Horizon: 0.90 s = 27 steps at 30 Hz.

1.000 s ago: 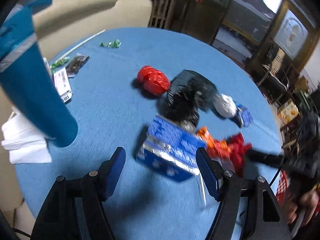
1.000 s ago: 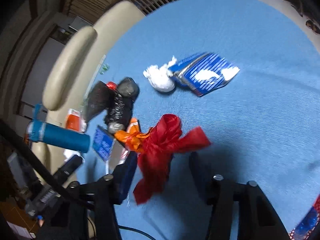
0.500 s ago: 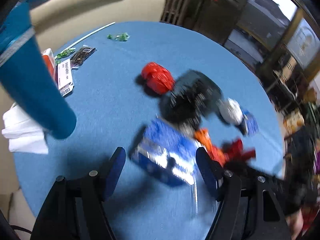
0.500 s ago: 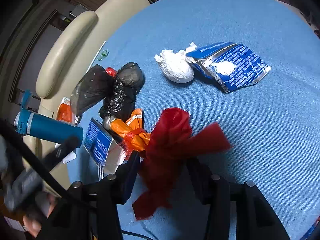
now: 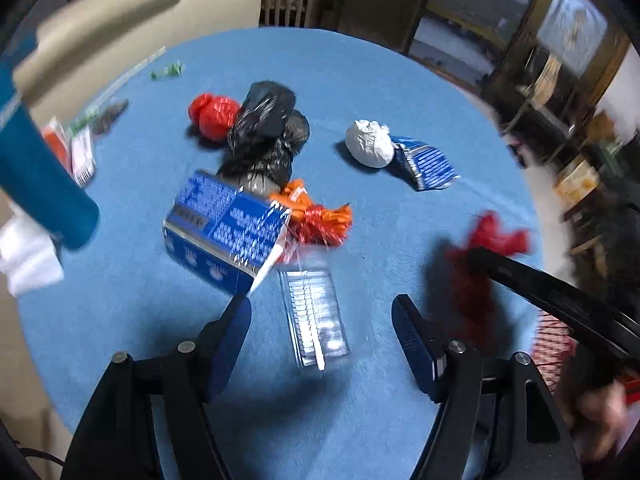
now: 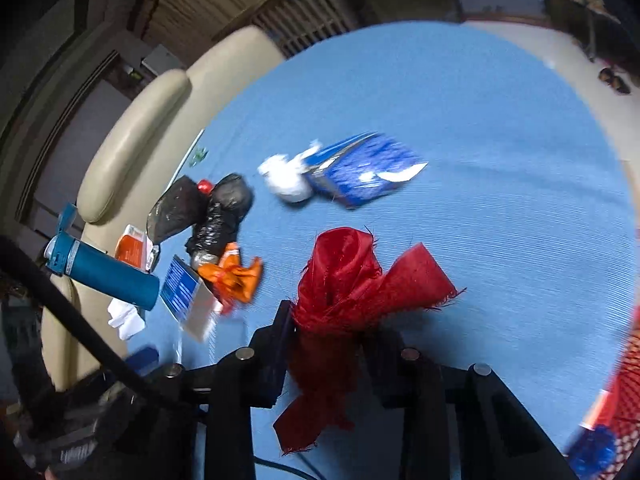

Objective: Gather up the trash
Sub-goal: 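Grasp the red ribbon with the right tool, then carry the red ribbon over the wastebasket and open the right tool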

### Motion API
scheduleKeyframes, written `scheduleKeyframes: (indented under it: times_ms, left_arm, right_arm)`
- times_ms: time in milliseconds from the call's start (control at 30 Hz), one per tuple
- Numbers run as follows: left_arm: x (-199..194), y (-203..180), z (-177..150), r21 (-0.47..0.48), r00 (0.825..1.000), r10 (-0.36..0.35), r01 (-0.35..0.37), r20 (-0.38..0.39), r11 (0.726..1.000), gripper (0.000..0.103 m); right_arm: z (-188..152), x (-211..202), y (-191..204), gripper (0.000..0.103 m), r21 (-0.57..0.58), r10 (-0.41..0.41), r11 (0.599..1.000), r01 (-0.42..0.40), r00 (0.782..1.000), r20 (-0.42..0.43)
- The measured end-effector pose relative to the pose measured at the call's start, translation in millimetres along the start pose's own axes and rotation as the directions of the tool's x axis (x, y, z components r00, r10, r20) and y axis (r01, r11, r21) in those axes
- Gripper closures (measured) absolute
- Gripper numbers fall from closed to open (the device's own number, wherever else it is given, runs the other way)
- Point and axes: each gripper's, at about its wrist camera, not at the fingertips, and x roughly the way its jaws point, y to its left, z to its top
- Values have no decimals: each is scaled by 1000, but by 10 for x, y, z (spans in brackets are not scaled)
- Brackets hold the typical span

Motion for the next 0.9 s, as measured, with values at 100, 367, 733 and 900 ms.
scheduleKeyframes:
  times_ms: [100, 367, 733, 900]
  left_arm:
    - [115, -129, -9, 21, 998, 59, -59, -3, 998, 30]
    - [300, -234, -96, 40, 996, 84, -84, -13, 996, 38]
    - [325, -267, -202, 77, 1000, -11, 13, -29, 997, 82]
    - [86, -245, -239, 96, 998, -59, 58, 8, 994, 82]
  right_arm:
    - [-150, -272, -187, 68, -1, -7, 1000, 7, 999, 37]
    - [-504, -906, -664, 68, -2, -55, 998, 56, 989, 141]
    - [-855, -1442, -1292, 68, 94, -109, 991, 91, 974, 199]
    - [-879, -1533, -1390, 68, 112, -128, 988, 106, 969, 210]
